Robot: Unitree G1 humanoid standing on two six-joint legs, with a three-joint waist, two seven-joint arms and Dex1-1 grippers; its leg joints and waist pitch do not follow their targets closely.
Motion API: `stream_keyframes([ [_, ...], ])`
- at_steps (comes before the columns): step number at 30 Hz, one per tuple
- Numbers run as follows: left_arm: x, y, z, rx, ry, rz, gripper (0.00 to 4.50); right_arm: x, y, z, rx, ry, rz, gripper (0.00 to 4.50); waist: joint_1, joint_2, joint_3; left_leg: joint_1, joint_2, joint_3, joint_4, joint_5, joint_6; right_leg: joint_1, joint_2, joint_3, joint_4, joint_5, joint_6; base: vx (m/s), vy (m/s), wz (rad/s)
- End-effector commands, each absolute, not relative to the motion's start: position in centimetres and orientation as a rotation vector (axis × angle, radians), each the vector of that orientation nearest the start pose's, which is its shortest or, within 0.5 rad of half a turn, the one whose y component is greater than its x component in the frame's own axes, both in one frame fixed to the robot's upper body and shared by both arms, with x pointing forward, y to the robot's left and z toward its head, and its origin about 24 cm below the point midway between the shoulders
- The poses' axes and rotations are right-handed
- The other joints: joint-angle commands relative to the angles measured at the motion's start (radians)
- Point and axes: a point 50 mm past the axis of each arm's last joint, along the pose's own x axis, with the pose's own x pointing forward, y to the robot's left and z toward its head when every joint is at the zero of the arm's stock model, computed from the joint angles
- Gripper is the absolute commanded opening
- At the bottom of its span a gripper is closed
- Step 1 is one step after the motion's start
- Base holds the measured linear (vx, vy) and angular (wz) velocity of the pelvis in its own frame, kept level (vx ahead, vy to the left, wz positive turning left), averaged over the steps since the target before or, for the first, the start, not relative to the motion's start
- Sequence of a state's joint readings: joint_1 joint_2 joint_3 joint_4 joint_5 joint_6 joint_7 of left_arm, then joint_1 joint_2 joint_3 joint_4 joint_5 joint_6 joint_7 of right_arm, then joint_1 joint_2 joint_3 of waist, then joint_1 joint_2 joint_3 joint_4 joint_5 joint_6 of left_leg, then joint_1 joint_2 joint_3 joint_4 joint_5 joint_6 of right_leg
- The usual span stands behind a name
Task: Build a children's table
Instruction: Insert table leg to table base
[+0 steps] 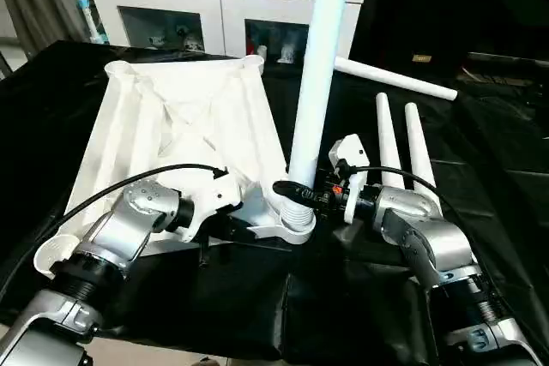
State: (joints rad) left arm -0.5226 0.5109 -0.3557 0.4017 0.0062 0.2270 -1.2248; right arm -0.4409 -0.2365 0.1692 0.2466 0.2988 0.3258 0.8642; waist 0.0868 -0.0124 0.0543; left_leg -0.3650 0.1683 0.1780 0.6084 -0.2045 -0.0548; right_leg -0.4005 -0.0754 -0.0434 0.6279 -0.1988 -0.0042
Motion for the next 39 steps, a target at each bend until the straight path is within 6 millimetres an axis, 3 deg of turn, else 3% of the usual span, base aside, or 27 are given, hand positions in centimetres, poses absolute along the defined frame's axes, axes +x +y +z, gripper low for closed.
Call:
stream_keyframes([
  [1, 30.2, 16.3, 5.0, 0.513, 0.621, -1.299, 0.0, 30.4, -9.9, 7.4, 0.028, 0.235, 1.112, 1.86, -0.001, 0.003, -0.057, 0.011, 0.06, -0.022, -0.091, -0.202, -0.008, 0.042, -0.076, 0.049, -0.078, -0.196, -0.225, 0.0, 0.0, 0.0],
  [7, 30.4, 16.2, 5.0, 0.51, 0.618, -1.297, 0.0, 30.0, -10.2, 7.3, 0.014, 0.299, 1.159, 1.86, 0.0, 0.004, -0.055, 0.012, 0.061, -0.023, -0.093, -0.221, -0.013, 0.041, -0.077, 0.05, -0.082, -0.238, -0.217, 0.0, 0.0, 0.0],
  [14, 30.5, 16.0, 5.1, 0.509, 0.613, -1.308, 0.0, 30.5, -10.3, 7.0, 0.016, 0.286, 1.116, 1.86, 0.002, 0.007, -0.056, 0.012, 0.061, -0.022, -0.092, -0.219, -0.015, 0.04, -0.078, 0.049, -0.08, -0.211, -0.226, 0.0, 0.0, 0.0],
  [23, 30.7, 16.1, 5.1, 0.498, 0.603, -1.299, 0.0, 30.4, -11.1, 5.2, 0.141, 0.273, 1.0, 1.86, 0.002, 0.012, -0.054, 0.015, 0.062, -0.025, -0.097, -0.268, -0.028, 0.036, -0.081, 0.051, -0.09, -0.28, -0.213, 0.0, 0.0, 0.0],
  [33, 30.9, 16.6, 5.2, 0.483, 0.597, -1.273, 0.0, 29.1, -11.8, 3.1, 0.238, 0.236, 0.942, 1.86, 0.002, 0.012, -0.054, 0.012, 0.062, -0.026, -0.1, -0.262, -0.02, 0.038, -0.08, 0.049, -0.089, -0.26, -0.218, 0.0, 0.0, 0.0],
  [39, 31.1, 16.7, 5.3, 0.475, 0.593, -1.256, 0.0, 28.5, -11.9, 2.3, 0.132, 0.169, 0.916, 1.86, 0.001, 0.012, -0.046, 0.016, 0.064, -0.031, -0.105, -0.336, -0.03, 0.031, -0.085, 0.051, -0.105, -0.414, -0.182, 0.0, 0.0, 0.0],
])
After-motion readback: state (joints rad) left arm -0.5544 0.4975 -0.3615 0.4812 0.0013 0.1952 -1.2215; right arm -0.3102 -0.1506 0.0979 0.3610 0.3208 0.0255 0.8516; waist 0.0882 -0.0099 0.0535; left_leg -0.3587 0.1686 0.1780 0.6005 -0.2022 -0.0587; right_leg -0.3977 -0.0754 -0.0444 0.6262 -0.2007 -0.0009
